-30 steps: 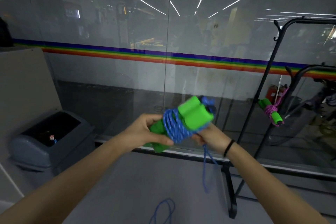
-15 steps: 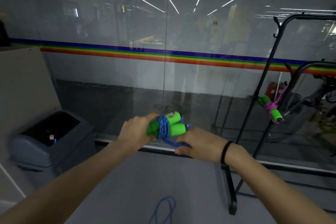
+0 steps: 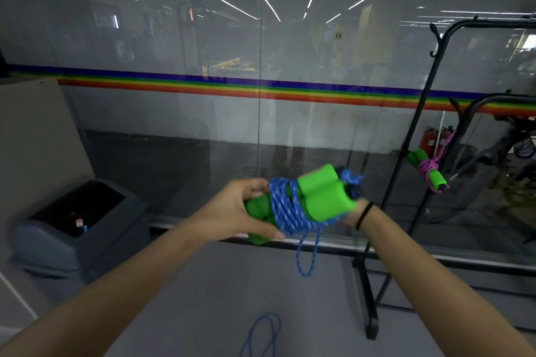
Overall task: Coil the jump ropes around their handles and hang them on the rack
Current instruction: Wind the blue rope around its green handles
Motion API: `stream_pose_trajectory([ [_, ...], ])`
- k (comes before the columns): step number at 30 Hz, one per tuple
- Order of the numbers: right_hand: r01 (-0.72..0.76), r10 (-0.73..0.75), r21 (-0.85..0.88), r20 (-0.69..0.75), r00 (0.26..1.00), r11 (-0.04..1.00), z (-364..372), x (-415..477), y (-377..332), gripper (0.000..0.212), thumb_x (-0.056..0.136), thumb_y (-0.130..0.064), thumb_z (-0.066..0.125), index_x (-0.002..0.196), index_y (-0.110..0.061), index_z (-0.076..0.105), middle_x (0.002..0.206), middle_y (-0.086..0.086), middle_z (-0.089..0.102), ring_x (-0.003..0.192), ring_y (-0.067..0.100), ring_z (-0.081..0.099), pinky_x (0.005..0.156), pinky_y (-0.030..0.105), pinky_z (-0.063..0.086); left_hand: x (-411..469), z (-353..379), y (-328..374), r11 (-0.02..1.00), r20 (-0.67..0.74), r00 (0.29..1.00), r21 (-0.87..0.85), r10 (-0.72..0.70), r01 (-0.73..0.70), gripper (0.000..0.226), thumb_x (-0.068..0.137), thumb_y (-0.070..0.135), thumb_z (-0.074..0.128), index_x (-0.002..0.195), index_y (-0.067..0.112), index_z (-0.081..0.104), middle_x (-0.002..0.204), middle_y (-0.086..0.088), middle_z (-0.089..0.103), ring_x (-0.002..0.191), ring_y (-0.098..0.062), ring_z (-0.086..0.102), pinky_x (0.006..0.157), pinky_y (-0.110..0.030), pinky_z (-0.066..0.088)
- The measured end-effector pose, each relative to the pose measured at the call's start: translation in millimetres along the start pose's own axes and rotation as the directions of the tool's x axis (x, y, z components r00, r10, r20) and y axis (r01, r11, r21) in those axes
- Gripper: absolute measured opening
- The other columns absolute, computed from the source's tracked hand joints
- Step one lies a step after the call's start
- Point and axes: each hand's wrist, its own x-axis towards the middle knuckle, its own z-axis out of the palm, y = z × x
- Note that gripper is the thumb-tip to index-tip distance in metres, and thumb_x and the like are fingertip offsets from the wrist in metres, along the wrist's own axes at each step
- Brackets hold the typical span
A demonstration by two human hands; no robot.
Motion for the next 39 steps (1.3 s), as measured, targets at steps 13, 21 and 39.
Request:
stream_pose_trajectory([
  [13,-0.071,0.192,-0.991,-0.049,0.980,0.111,33,-24,-19,0.027,0.096,-0.034,0.037,0.097,-0.016,0.056,0.102,0.013,0.063,0.097,0.029,0.056,0.068,0.030,0.033,17,-25,-34,0.684,-0.427,0.899,0.628,-0.095,0.371,0.057,0.053,0.042,0.086,0.100,0.022,0.061,0.094,-0.002,0.068,0.090,-0.022,0.063,0.074,-0.031,0.050],
  [21,0.091,0.108,-0.956,0.126,0.986,0.278,18,-7,-57,0.018,0.080,-0.041,0.064,0.086,-0.026,0.071,0.085,-0.008,0.072,0.081,0.007,0.063,0.076,0.030,0.049,6,5,-6,0.484,0.161,0.980,0.871,-0.117,-0.085,0.043,0.067,0.041,0.074,0.105,0.031,0.053,0.093,0.007,0.067,0.089,-0.014,0.062,0.071,-0.028,0.044],
  [39,-0.158,0.061,-0.203,-0.418,0.906,0.966,-12,-13,7,0.028,0.095,-0.023,0.043,0.073,-0.014,0.058,0.057,-0.003,0.054,0.047,0.004,0.051,0.059,0.019,0.048,-1,-28,31,0.942,-0.028,0.997,-0.331,-0.074,0.060,0.018,0.069,0.005,0.069,0.087,0.006,0.068,0.076,-0.004,0.075,0.066,-0.017,0.071,0.059,-0.024,0.056],
])
